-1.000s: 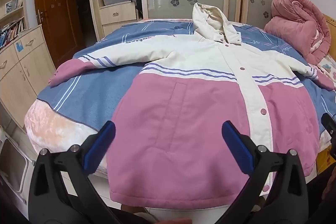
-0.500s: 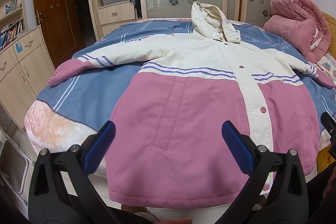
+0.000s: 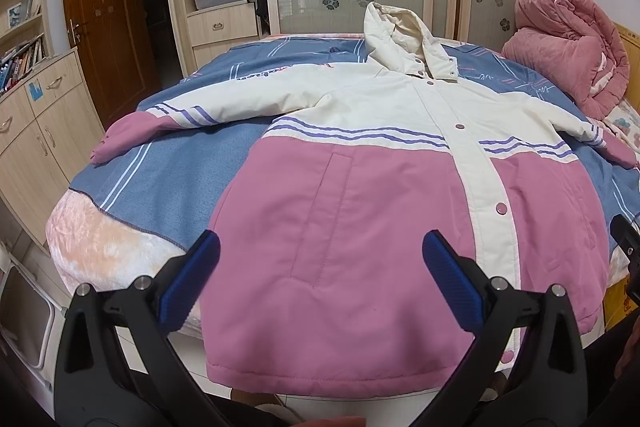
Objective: Fold large clothes
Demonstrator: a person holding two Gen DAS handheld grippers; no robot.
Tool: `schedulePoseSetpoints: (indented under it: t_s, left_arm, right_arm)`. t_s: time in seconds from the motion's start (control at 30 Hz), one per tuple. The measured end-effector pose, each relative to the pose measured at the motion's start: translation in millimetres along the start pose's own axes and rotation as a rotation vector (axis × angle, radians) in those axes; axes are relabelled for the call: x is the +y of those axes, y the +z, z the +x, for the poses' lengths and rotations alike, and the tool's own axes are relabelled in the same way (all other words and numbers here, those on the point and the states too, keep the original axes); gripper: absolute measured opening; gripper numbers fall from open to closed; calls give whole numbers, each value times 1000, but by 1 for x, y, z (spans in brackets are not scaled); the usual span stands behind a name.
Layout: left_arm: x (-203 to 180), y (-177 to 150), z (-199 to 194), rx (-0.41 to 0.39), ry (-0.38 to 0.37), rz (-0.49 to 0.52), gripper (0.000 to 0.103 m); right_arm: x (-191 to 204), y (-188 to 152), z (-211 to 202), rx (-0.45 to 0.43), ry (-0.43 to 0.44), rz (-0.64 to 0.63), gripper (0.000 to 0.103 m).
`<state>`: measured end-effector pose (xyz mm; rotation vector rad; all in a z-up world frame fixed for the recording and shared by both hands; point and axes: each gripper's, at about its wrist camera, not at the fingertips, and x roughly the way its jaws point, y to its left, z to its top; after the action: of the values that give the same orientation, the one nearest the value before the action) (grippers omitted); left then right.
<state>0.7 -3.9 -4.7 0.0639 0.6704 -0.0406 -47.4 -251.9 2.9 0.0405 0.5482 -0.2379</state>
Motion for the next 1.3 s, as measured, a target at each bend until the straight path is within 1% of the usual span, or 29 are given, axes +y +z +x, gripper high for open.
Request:
schedulePoseSetpoints:
  t_s: [0.97,1.3]
  left_arm:
    - [-3,-2,1,2,-8,9,101]
    - [-9,-3,4,24,-33,31,101]
  right_arm:
    - [0,0,1,8,-9,-10,102]
    - [-1,1,0,12,-6,-7,102]
